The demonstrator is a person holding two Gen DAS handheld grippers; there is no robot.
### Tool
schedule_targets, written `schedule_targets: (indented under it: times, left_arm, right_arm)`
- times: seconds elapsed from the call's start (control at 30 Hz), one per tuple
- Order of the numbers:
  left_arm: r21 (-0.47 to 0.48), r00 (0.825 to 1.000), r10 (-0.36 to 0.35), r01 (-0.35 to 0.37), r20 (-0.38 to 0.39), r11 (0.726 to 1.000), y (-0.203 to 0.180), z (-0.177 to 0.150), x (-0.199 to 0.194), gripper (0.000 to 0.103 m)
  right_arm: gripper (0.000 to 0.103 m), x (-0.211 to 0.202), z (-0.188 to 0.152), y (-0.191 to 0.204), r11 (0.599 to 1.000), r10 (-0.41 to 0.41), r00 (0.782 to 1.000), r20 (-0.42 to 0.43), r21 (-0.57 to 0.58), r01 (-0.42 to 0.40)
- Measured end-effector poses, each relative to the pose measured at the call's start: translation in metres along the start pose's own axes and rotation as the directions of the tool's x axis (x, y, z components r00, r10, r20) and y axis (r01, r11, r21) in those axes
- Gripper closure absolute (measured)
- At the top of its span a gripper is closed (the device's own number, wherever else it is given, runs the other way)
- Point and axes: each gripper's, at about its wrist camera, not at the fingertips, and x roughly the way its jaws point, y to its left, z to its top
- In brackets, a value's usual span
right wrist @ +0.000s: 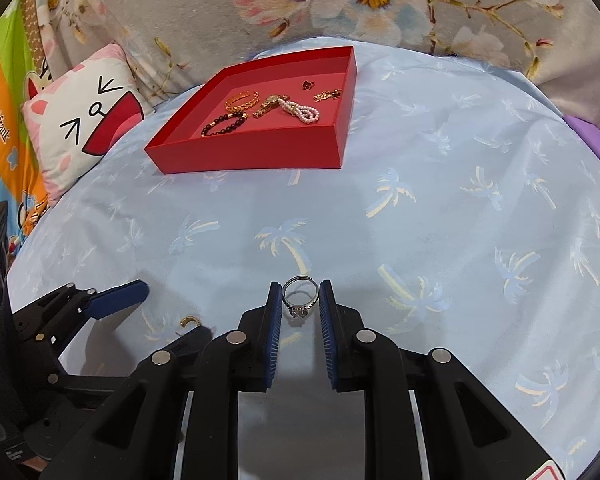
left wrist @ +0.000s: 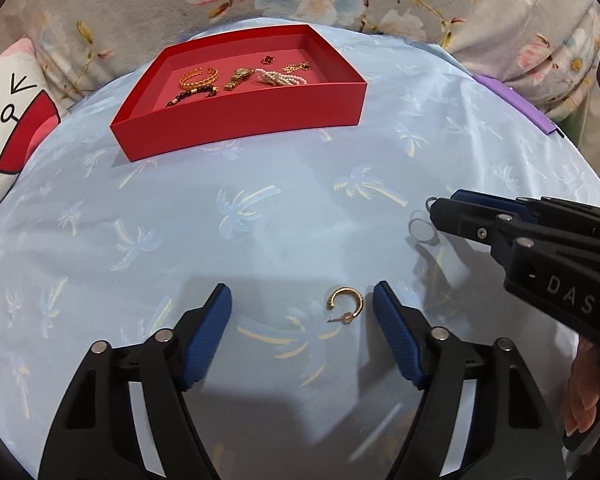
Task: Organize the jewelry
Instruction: 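Grasp the second gold hoop earring with the left tool while the right tool holds the ring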
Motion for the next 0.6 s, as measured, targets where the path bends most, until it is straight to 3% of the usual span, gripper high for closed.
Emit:
schedule_targets:
  times: [0.13, 0.27, 0.4, 0.6]
  left_arm:
    - [0.005, 1.0, 0.003, -0.004, 0.01, 1.0, -0.0009, 0.0005, -0.0014, 0.056]
    - [-0.008, 1.0, -0.003, 0.003, 0.016, 1.0, 0.0017, -0.0007, -0.0029, 0.065]
    - [-0.011, 1.0, -0.003, 0.003, 0.02, 1.0, 0.0033, -0.0024, -0.0048, 0.082]
    - [-0.02, 1.0, -0.008, 0.009, 0.021, 1.0, 0.0049, -0.0034, -0.0062, 0.087]
  right_arm:
    - [0.086, -0.0001, -0.0006, 0.0012, 1.0, 0.004, 1.0, -0.001, -0.004, -0.004]
    - [0.086, 0.0002, -0.0004, 0.001, 1.0, 0.005, 1.0, -0.002, -0.003, -0.005]
    - [0.086, 0.0002, -0.0003, 0.0008, 1.0, 0.004, 1.0, 0.0, -0.003, -0.004]
    - [0.086, -0.0004, -0.0007, 0.0026, 1.0, 0.009, 1.0, -0.001, -0.01, -0.009]
